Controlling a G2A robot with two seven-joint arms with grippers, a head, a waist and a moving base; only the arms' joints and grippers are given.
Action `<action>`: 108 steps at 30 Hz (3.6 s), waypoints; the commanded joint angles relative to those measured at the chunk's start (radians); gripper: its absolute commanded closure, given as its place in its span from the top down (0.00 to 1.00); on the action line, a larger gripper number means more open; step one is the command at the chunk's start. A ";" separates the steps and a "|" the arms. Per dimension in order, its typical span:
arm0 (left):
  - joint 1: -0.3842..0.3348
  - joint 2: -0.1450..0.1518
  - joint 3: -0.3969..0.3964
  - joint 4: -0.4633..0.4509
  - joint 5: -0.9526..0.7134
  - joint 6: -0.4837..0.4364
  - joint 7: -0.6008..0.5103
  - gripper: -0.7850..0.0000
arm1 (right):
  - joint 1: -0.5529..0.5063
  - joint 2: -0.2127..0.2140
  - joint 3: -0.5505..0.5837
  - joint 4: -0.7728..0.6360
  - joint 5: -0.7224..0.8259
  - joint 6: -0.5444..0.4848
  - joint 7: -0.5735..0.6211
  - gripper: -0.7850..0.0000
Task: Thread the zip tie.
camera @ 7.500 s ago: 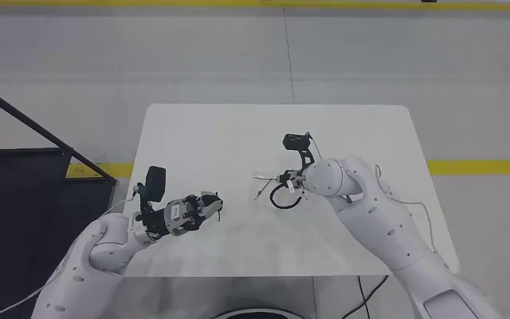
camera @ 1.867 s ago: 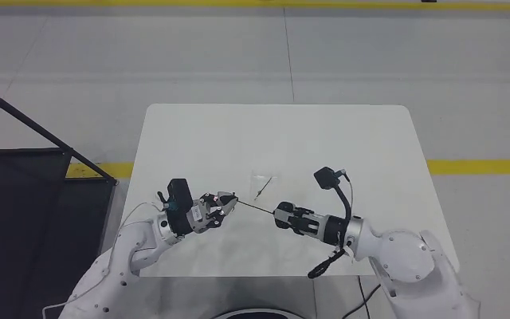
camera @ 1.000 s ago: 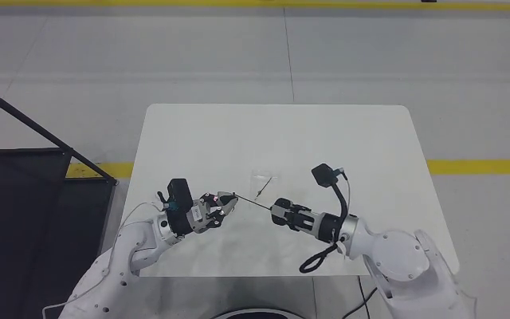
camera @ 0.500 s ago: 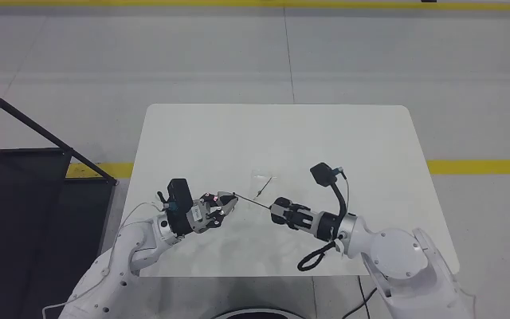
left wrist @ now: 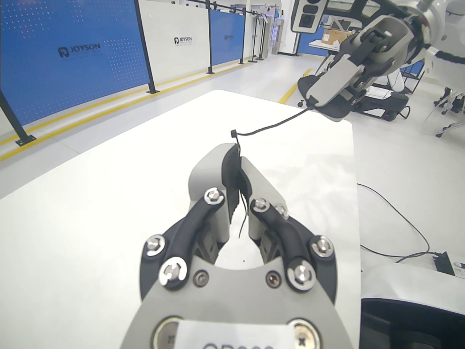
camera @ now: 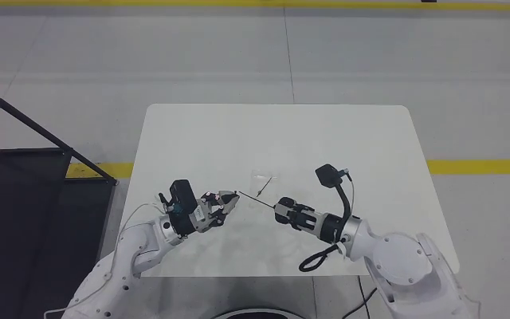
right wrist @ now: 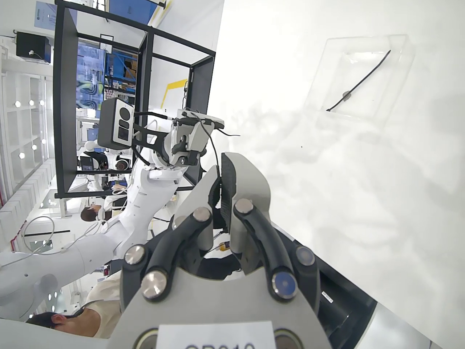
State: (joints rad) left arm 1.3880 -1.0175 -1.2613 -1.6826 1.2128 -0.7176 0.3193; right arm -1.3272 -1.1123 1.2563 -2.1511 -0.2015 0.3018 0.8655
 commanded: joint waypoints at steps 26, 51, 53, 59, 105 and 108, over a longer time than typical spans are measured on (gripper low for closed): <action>-0.002 0.000 -0.001 0.001 -0.003 -0.002 0.002 0.00 | -0.011 0.005 0.021 -0.008 0.004 -0.023 0.019 0.00; -0.001 -0.004 0.007 -0.007 -0.008 0.019 -0.009 0.00 | -0.039 0.014 0.022 -0.065 -0.024 0.037 0.042 0.00; -0.001 -0.004 0.007 -0.007 -0.008 0.019 -0.009 0.00 | -0.031 0.013 0.018 -0.061 -0.022 0.058 0.024 0.00; -0.001 -0.004 0.007 -0.007 -0.008 0.019 -0.009 0.00 | -0.031 0.013 0.018 -0.061 -0.022 0.058 0.024 0.00; 0.001 -0.011 0.020 -0.028 0.001 0.050 -0.037 0.00 | 0.008 0.019 -0.008 -0.019 0.054 0.083 -0.012 0.00; 0.001 -0.011 0.020 -0.028 0.001 0.050 -0.037 0.00 | 0.010 0.020 -0.008 -0.018 0.060 0.086 -0.016 0.00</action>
State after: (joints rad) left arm 1.3893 -1.0285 -1.2409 -1.7106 1.2140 -0.6673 0.2820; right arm -1.3179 -1.0925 1.2480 -2.1698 -0.1440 0.3872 0.8515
